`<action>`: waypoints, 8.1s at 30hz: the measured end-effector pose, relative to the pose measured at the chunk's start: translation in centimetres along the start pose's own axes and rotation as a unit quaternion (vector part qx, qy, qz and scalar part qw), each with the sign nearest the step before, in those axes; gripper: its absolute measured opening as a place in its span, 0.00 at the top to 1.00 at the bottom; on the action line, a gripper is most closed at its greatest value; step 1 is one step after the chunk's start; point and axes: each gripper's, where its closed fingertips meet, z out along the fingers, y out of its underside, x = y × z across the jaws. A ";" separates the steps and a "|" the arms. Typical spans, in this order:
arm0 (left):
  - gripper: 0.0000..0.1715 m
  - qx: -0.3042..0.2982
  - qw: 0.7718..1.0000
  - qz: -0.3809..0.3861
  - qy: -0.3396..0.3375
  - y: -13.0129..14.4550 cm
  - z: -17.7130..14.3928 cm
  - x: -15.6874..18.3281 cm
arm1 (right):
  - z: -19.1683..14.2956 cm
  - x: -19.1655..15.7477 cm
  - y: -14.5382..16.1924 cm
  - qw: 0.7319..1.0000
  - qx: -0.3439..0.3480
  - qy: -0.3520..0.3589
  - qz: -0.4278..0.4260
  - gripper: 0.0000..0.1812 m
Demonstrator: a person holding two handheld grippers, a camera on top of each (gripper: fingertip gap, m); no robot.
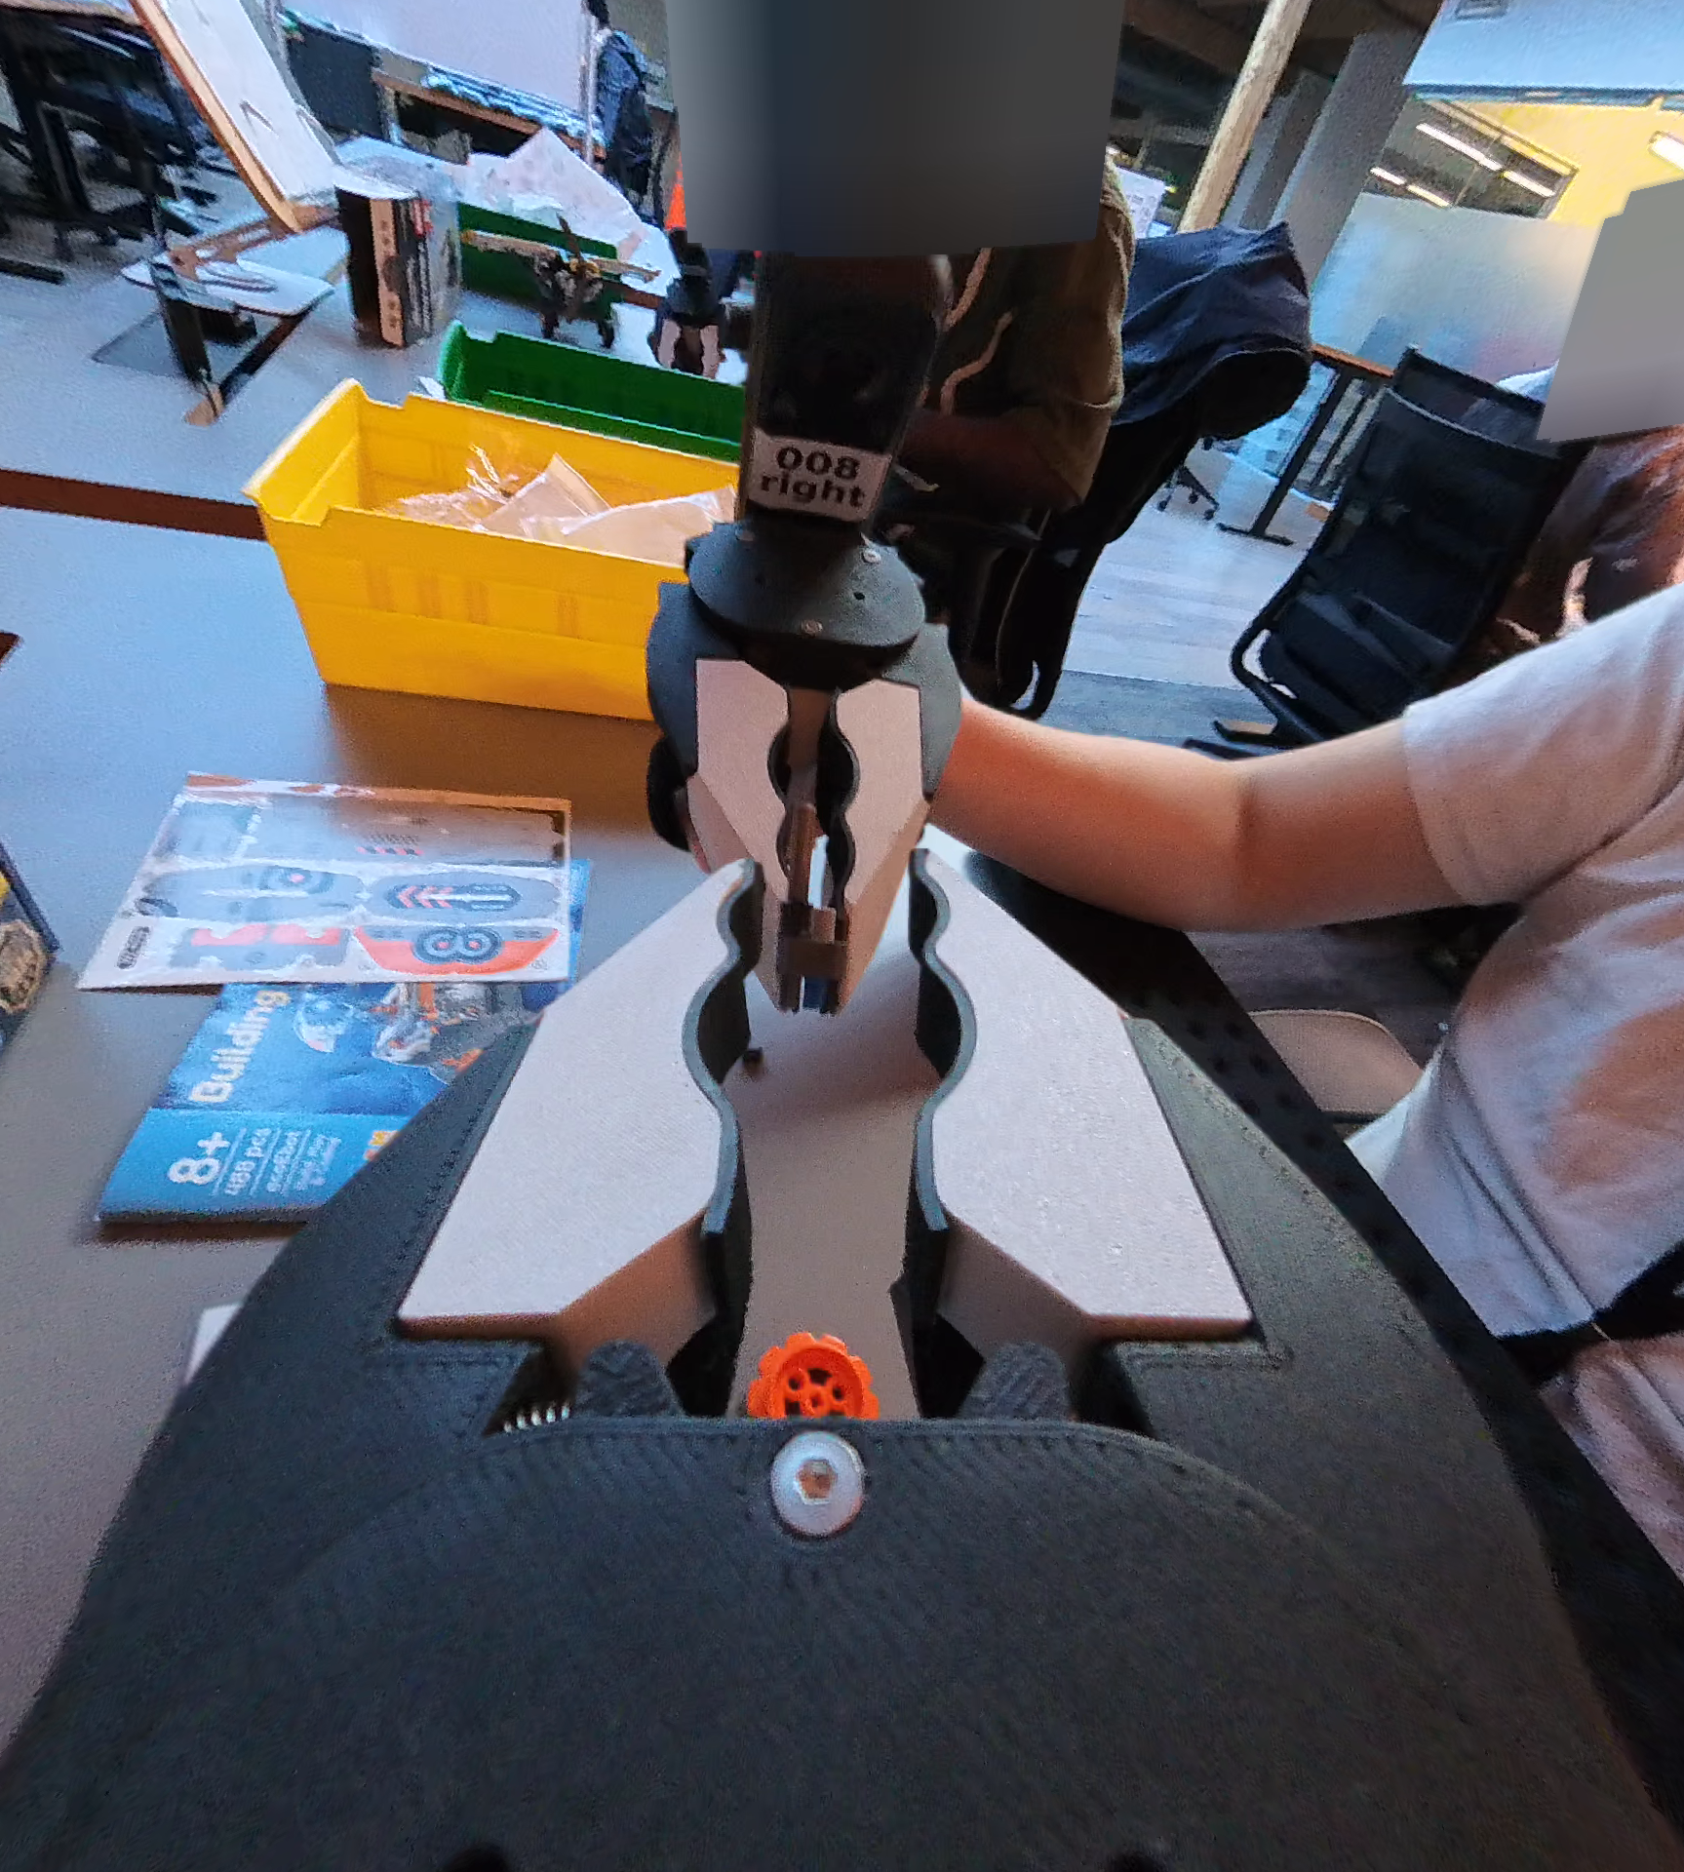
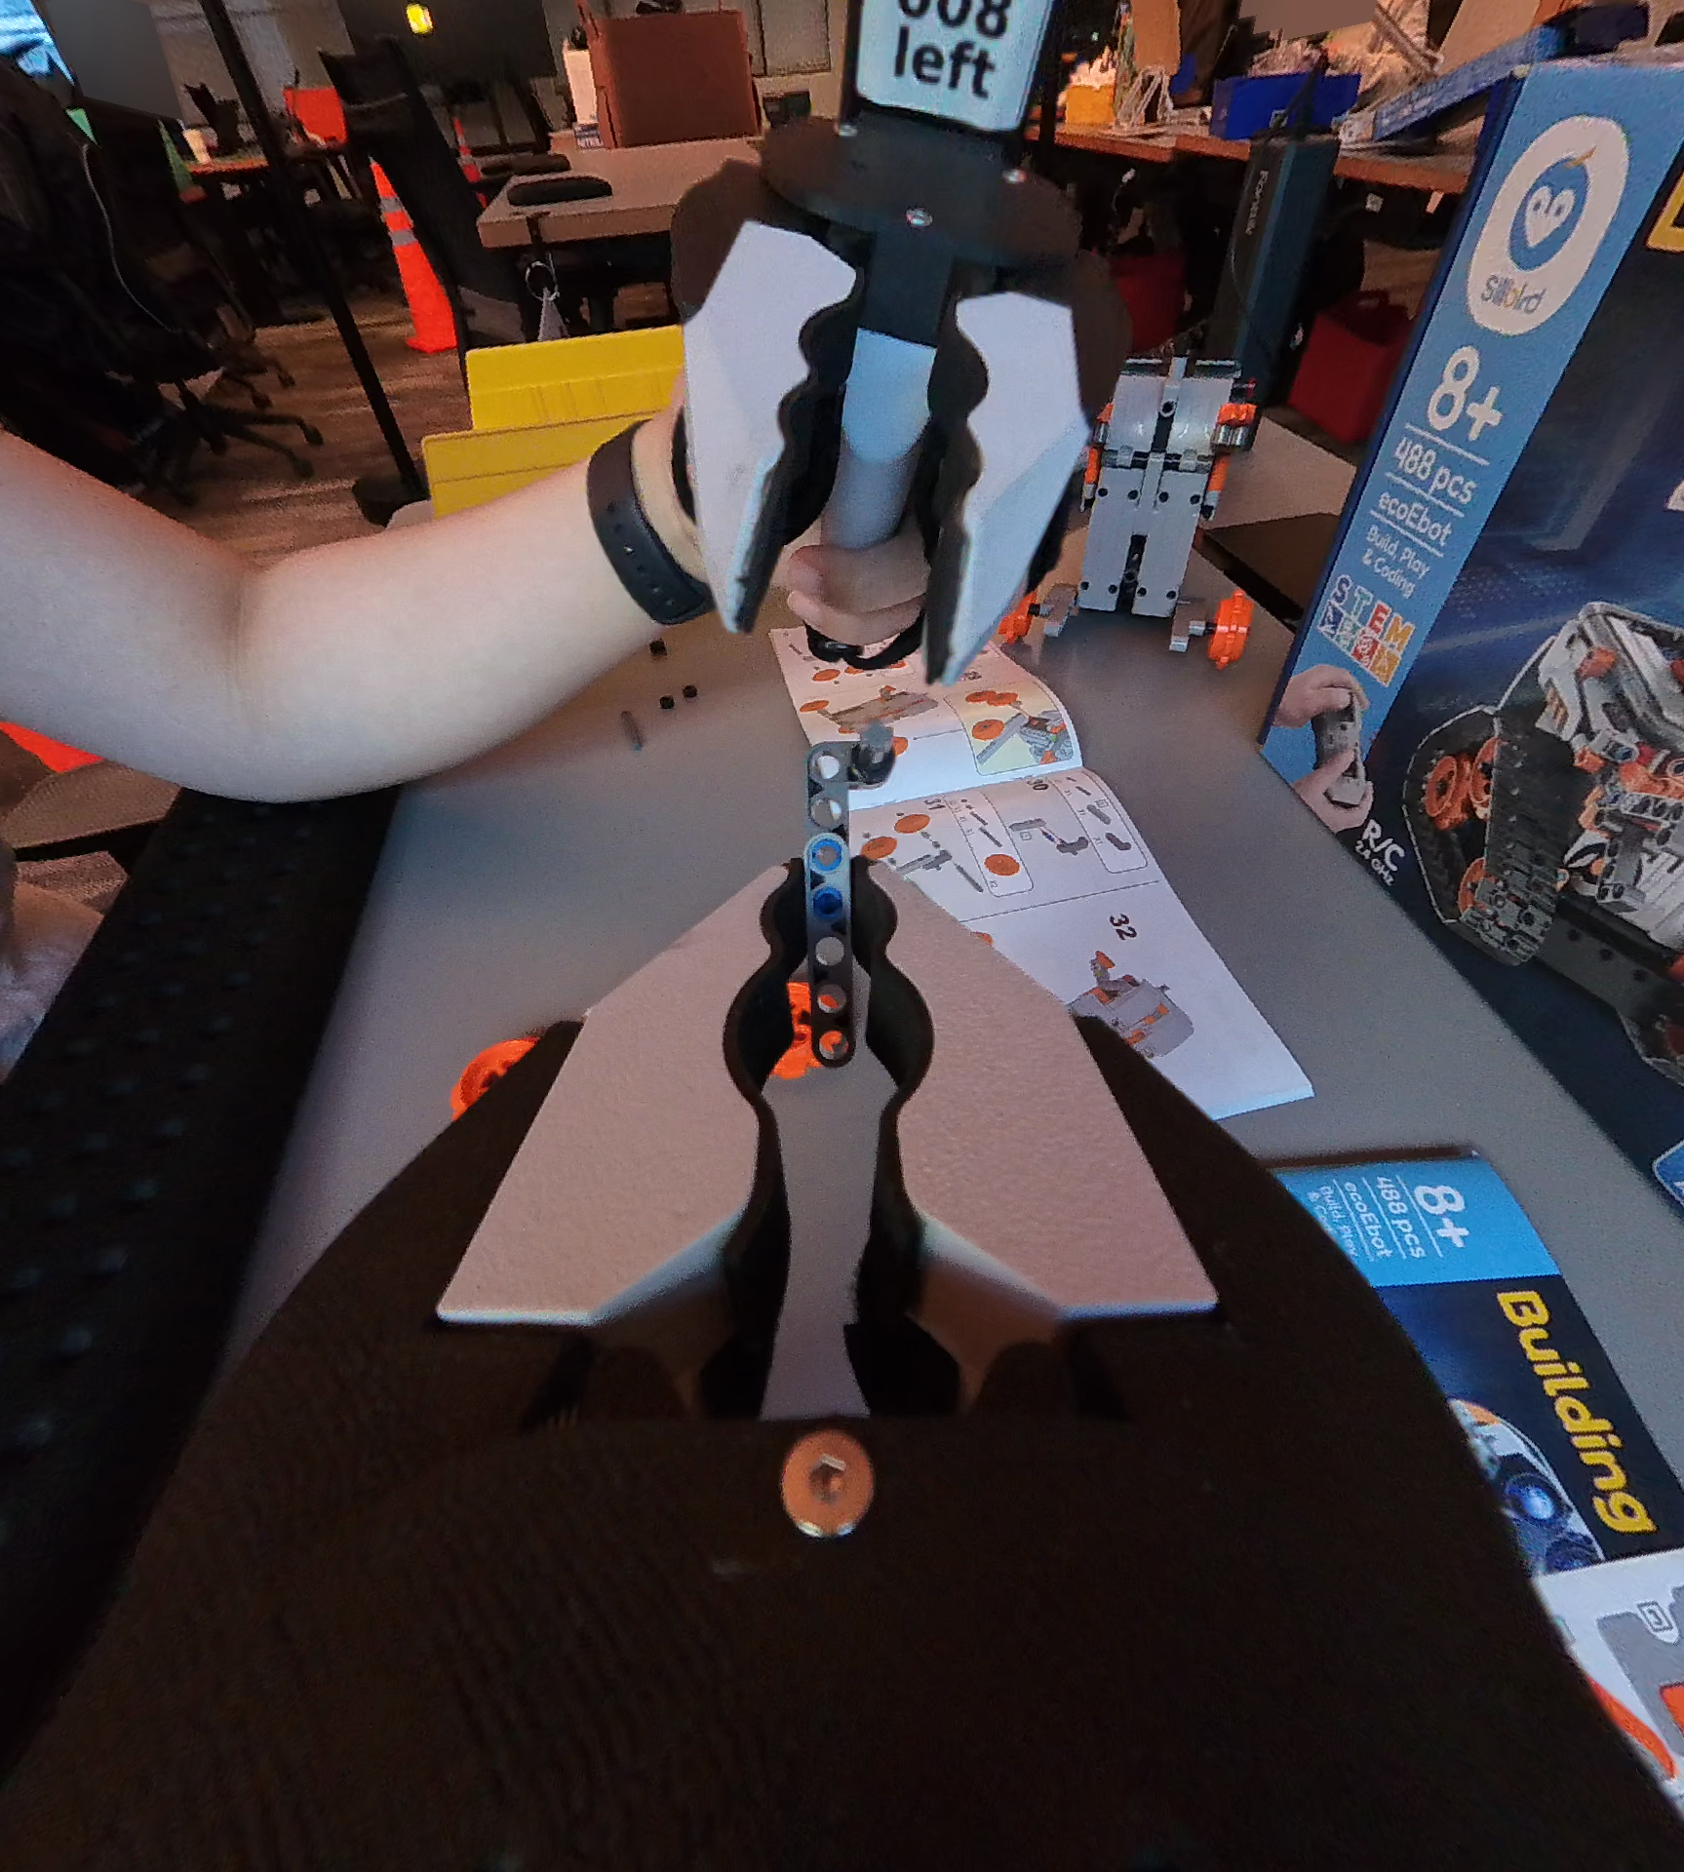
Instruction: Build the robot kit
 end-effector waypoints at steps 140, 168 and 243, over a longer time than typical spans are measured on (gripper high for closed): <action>0.99 -0.014 0.979 0.110 -0.171 -3.0 -6.4 -1.1 | -6.8 -6.0 15.9 0.899 -0.403 0.019 -0.169 0.92; 0.99 -0.028 0.979 0.104 -0.171 -2.4 -5.9 -1.4 | -5.7 -6.9 15.8 0.949 -0.308 -0.022 -0.067 0.97; 1.00 -0.020 0.980 0.104 -0.168 -2.7 -6.5 -0.8 | -21.7 -2.9 19.7 0.871 -0.434 0.227 0.033 0.97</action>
